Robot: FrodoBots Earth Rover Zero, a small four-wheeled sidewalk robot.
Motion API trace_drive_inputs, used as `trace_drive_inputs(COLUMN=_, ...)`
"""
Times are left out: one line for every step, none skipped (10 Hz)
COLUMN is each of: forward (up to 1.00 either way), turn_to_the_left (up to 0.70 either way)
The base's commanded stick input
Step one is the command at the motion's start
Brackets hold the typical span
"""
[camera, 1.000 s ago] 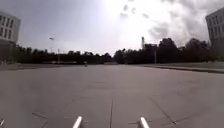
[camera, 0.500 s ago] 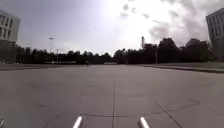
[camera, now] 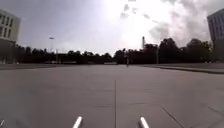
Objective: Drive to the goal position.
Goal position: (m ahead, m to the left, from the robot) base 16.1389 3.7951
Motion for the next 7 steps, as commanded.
trace_drive_inputs(forward=0.99, turn_to_the_left=0.01)
trace_drive_inputs(forward=0.99, turn_to_the_left=0.01)
trace_drive_inputs(forward=0.99, turn_to_the_left=0.01)
trace_drive_inputs(forward=0.99, turn_to_the_left=0.01)
trace_drive_inputs(forward=0.99, turn_to_the_left=0.01)
trace_drive_inputs(forward=0.99, turn_to_the_left=0.01)
trace_drive_inputs(forward=0.99, turn_to_the_left=0.01)
